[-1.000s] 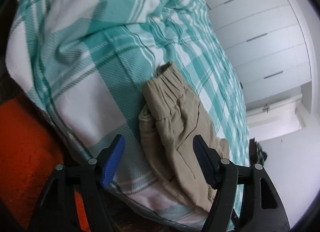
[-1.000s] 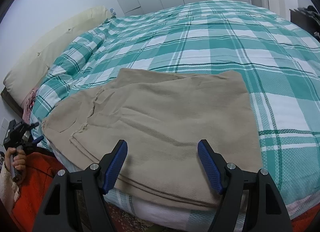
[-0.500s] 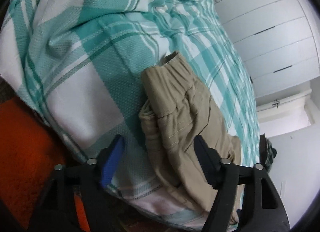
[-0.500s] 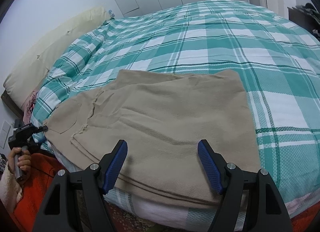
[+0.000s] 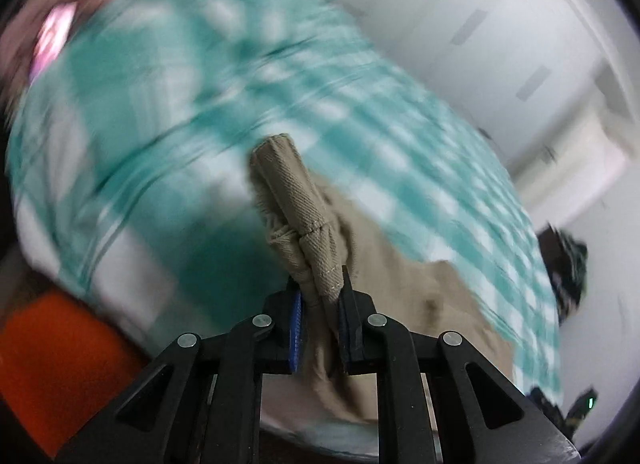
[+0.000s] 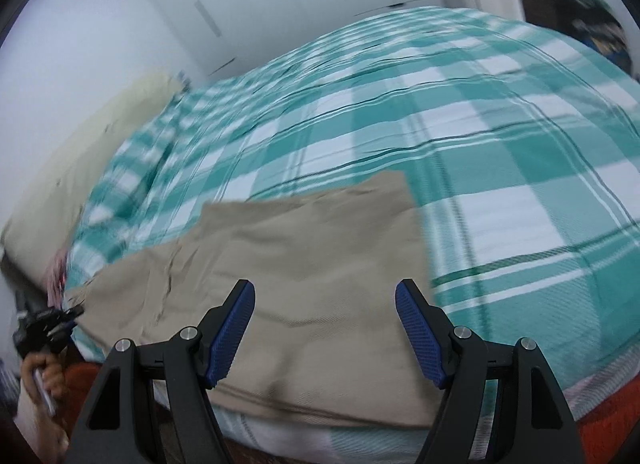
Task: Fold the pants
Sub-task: 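Fold the waistband over the trousers with the left tool and release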
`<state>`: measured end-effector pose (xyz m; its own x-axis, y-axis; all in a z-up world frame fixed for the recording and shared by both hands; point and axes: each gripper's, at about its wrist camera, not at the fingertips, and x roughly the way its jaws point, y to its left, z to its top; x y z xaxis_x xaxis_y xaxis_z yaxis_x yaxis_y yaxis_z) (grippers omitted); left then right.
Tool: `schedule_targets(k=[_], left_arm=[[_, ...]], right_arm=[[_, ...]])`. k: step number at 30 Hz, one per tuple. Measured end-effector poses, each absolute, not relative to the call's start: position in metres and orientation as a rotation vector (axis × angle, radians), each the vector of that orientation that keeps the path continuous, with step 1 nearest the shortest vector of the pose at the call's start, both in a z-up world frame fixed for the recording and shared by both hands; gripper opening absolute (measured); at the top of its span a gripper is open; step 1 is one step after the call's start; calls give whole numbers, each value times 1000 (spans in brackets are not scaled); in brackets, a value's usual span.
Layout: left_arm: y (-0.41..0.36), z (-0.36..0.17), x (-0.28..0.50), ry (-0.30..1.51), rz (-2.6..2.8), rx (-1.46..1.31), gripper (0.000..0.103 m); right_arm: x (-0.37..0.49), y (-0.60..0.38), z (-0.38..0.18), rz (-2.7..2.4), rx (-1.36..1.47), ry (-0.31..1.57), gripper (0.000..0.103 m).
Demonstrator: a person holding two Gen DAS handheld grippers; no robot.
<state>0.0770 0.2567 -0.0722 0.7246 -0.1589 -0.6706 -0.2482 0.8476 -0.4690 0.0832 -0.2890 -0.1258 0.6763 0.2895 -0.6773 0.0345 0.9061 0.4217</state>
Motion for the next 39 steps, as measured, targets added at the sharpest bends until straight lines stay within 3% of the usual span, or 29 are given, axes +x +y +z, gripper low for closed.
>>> schedule_targets(k=[5, 10, 13, 14, 15, 16, 18, 21, 26, 33, 39], left_arm=[[152, -11, 90, 711, -193, -365, 13], [44, -23, 110, 760, -376, -232, 14], [-18, -57, 127, 860, -452, -157, 36], [-34, -69, 130, 901, -479, -126, 55], [-47, -81, 132, 935, -505, -95, 63], [-56, -88, 128, 951, -514, -69, 63], [-56, -89, 119, 960, -526, -76, 67], [-32, -74, 109, 923, -547, -134, 82], [37, -55, 109, 851, -418, -180, 83], [107, -103, 92, 858, -198, -203, 83], [116, -117, 91, 862, -179, -224, 83]], right_arm=[[83, -306, -119, 123, 457, 781, 73], [82, -321, -115, 92, 485, 751, 73], [77, -332, -116, 66, 504, 744, 73], [77, -334, -116, 60, 507, 743, 73], [75, -337, -116, 50, 513, 741, 73], [74, -340, -117, 43, 517, 740, 73], [71, -346, -116, 26, 525, 734, 73], [65, -352, -115, 20, 534, 720, 73], [71, -347, -116, 70, 540, 726, 73], [86, -298, -112, 352, 586, 788, 71], [112, -248, -122, 431, 480, 907, 71]])
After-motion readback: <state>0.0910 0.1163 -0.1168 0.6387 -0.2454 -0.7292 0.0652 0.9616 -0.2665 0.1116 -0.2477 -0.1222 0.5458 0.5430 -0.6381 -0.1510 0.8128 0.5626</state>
